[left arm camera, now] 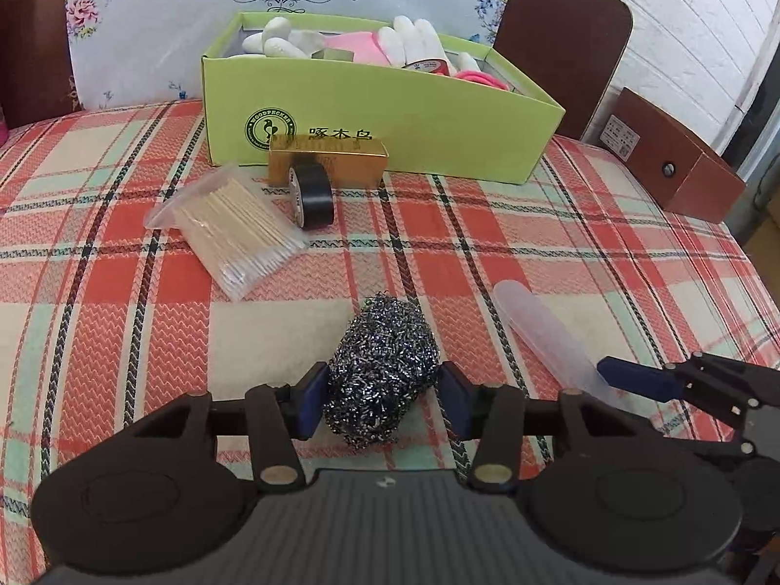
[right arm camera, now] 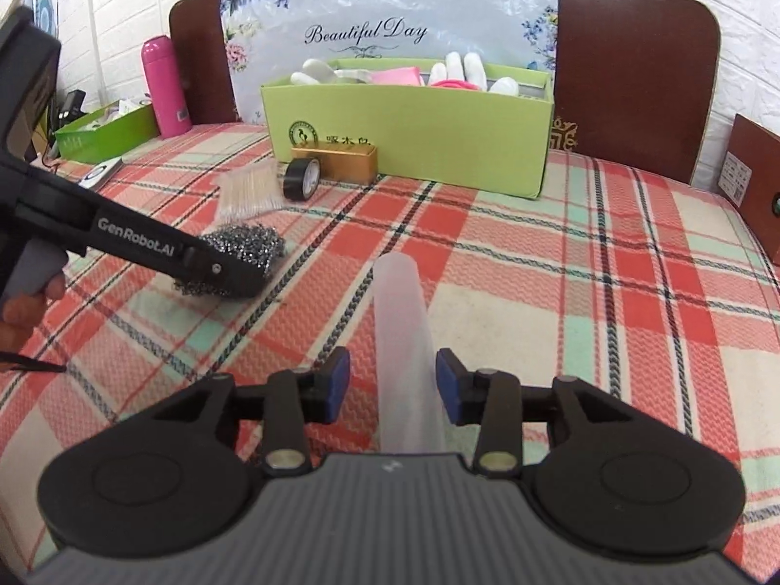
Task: Organize objects
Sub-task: 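Lift the steel wool scrubber and clear tube toward the lime-green box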
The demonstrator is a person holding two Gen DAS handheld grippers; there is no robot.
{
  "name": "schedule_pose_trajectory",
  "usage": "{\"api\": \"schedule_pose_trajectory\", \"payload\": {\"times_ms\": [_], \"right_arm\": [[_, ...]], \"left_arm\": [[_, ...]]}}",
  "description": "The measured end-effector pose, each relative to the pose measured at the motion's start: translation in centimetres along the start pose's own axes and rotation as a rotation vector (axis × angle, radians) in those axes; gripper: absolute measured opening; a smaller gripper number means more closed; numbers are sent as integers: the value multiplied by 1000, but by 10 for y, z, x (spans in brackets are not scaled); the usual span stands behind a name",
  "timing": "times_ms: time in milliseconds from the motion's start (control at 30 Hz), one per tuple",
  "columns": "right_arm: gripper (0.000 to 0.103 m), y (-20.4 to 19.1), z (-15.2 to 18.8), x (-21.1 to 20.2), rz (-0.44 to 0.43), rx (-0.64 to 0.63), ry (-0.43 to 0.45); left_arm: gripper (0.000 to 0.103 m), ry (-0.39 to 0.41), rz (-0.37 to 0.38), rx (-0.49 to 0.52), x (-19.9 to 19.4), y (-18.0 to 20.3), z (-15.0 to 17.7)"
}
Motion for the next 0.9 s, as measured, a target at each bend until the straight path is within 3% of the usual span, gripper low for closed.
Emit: {"api": "schedule_pose_trajectory", "payload": {"times_ms": [333,400,600,900], "right_arm": [[36,0,1,10,3,4,-4],[27,-2,2,11,3,0,-4],[26,-6,-2,6,-37,26,-25],[26,-13,-62,-28,-137,64,97]], "left_arm": [[53,4,-10,-21,7,0,-4],[48,4,-4,-18,6,1,-3],[42,17,16,-28,-1,3,-5],[42,175,35,30,-48,16,-58]]}}
Point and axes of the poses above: each gripper's, at about its wrist camera, not at the fingertips, and x roughly the way its jaws point, y to its right, z to its underside, the point moved 9 cm from there along x, roughly the way its jaws point, and after that the axes turned 12 degrees about x, right-handed, at the moved point
